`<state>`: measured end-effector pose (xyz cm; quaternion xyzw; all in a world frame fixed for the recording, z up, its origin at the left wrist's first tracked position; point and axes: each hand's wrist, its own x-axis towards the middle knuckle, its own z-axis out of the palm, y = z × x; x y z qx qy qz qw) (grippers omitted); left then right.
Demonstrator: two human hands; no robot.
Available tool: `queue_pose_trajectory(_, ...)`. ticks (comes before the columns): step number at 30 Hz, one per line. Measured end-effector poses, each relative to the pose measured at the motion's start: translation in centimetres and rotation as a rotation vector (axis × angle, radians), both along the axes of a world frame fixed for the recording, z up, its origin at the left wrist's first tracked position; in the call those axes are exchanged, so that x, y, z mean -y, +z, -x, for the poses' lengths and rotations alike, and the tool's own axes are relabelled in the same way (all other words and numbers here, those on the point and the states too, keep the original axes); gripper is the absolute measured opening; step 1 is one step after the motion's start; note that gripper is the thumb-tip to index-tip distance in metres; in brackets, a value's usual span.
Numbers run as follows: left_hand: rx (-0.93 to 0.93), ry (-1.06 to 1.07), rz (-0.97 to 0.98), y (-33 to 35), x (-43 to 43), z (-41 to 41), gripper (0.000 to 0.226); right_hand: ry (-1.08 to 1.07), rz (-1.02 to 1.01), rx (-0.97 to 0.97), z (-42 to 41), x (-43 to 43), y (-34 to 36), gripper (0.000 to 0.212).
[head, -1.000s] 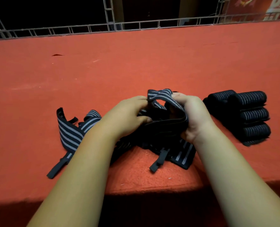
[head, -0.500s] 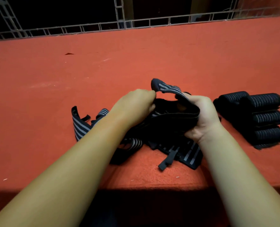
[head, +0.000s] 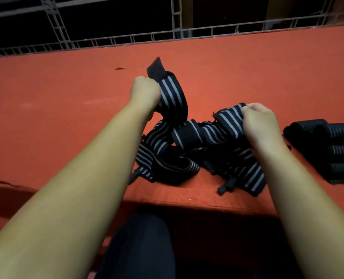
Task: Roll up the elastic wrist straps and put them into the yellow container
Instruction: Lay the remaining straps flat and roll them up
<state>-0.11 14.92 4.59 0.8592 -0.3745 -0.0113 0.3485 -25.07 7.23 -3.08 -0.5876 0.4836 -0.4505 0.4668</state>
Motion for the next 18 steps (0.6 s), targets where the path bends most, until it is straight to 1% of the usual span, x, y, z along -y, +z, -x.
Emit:
queue_pose_trajectory(1, -0.271, -0.012, 0.142, 0.7, 0.1, -0.1, 0.013, 0.011, 0.041, -0.019, -0.4, -0.2, 0.6, 0.022)
queue_pose_trajectory(2, -0.403, -0.049, 0.282, 1.4, -0.1, 0.0, 0.012, 0.019, 0.095, -0.041, -0.8, -0.4, 1.3, 0.023)
queue_pose_trajectory(4, -0.622, -0.02, 0.529, 3.0, -0.6, 0.1, 0.01, 0.043, 0.18, -0.115, -1.8, -0.7, 2.7, 0.023)
queue_pose_trajectory(6, -0.875, -0.043, 0.722, 4.8, -0.9, 0.4, 0.021, 0.087, 0.218, -0.237, -2.7, -0.9, 4.0, 0.021)
queue_pose_trajectory(7, -0.954, -0.067, 0.795, 6.0, -1.0, 0.5, 0.024, 0.111, 0.213, -0.332, -3.2, -0.8, 4.5, 0.02)
queue_pose_trajectory(8, -0.998, -0.096, 0.844, 7.1, -1.3, 0.6, 0.027, 0.131, 0.199, -0.443, -3.8, -0.7, 4.9, 0.022)
queue_pose_trajectory(9, -1.016, -0.113, 0.866, 8.3, -1.7, 0.7, 0.029, 0.141, 0.184, -0.564, -4.3, -1.0, 5.4, 0.027)
queue_pose_trajectory(10, -1.019, -0.109, 0.885, 9.4, -2.1, 0.7, 0.031, 0.142, 0.185, -0.686, -4.9, -1.3, 5.9, 0.037)
queue_pose_trajectory(11, -1.021, -0.099, 0.903, 10.4, -2.6, 0.5, 0.034, 0.127, 0.203, -0.771, -5.5, -1.7, 6.4, 0.054)
queue_pose_trajectory(12, -1.021, -0.097, 0.921, 11.4, -3.0, 0.4, 0.036, 0.121, 0.229, -0.804, -6.1, -2.3, 7.0, 0.073)
queue_pose_trajectory(13, -1.02, -0.105, 0.942, 12.4, -3.4, 0.4, 0.039, 0.142, 0.268, -0.776, -6.6, -3.3, 7.9, 0.089)
queue_pose_trajectory(14, -1.009, -0.114, 0.957, 13.4, -3.7, 0.4, 0.041, 0.195, 0.306, -0.681, -7.4, -3.8, 8.6, 0.098)
queue_pose_trajectory(15, -1.008, -0.126, 0.973, 14.2, -3.9, 0.3, 0.042, 0.273, 0.31, -0.554, -8.2, -4.4, 9.4, 0.098)
queue_pose_trajectory(16, -1.021, -0.135, 0.985, 14.9, -4.1, 0.3, 0.041, 0.345, 0.287, -0.417, -9.0, -5.0, 10.1, 0.089)
queue_pose_trajectory(18, -1.043, -0.142, 0.981, 16.2, -4.5, 0.1, 0.038, 0.453, 0.232, -0.192, -10.7, -5.9, 11.3, 0.06)
